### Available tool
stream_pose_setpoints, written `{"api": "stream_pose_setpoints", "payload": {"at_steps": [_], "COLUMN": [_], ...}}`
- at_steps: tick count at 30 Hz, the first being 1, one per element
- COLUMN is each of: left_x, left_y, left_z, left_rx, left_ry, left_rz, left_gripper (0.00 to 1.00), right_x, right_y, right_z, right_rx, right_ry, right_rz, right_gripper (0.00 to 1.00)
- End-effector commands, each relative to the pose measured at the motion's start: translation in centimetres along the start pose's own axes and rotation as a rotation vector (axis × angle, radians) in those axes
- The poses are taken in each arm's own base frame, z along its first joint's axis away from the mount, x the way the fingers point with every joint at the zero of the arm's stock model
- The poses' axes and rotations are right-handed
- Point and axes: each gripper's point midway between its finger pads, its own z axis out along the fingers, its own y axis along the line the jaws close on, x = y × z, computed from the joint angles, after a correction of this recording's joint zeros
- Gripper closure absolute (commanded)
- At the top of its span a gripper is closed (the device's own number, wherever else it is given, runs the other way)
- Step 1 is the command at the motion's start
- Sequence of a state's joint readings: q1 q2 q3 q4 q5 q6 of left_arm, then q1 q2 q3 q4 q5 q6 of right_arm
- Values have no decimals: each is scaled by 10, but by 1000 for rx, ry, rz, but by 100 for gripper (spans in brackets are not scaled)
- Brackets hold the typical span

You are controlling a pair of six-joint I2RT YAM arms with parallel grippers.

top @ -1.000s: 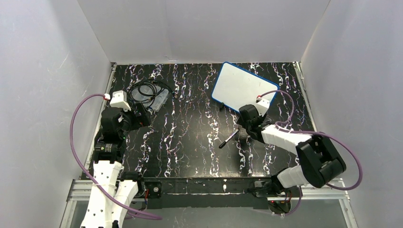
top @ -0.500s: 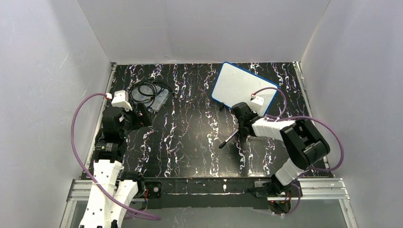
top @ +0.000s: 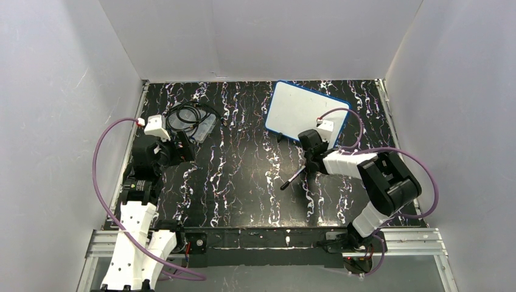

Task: Write a sentence on the whiteboard
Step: Move the whiteboard to the center of the board.

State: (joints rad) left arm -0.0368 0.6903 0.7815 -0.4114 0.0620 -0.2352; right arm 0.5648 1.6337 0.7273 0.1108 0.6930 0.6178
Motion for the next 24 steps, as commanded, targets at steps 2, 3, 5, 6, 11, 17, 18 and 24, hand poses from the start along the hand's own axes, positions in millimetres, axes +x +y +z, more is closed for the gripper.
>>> {"api": "stream_pose_setpoints", "payload": {"at_steps": [2, 3, 5, 6, 11, 17, 18, 24], "left_x": [-2, -2, -1, -1, 1, 2, 3, 9], "left_y": [-3, -4, -8, -12, -33, -48, -49, -57], "left_z": [0, 0, 1, 1, 1, 1, 1, 2], "left_rx": [18, 22, 45, 66, 195, 284, 290, 336], "left_ry": [0, 2, 4, 5, 13, 17, 20, 46], "left_rz": [13, 13, 15, 20, 35, 37, 36, 40], "left_gripper": [1, 1, 1, 1, 1, 1, 1, 1], "right_x": [16, 18, 21, 24, 36, 58, 61, 67], "right_y": [43, 48, 58, 62, 80, 98, 100, 107], "right_z": [-23, -26, -33, -36, -52, -68, -71, -86], "right_rx": [-319, -363, -443, -478, -620, -719, -730, -745], "right_ry": [54, 53, 55, 58, 70, 105, 110, 107], "right_rz": [-127, -157, -196, -218, -313, -448, -461, -491], "right_gripper": [99, 99, 99, 99, 99, 99, 99, 96]}}
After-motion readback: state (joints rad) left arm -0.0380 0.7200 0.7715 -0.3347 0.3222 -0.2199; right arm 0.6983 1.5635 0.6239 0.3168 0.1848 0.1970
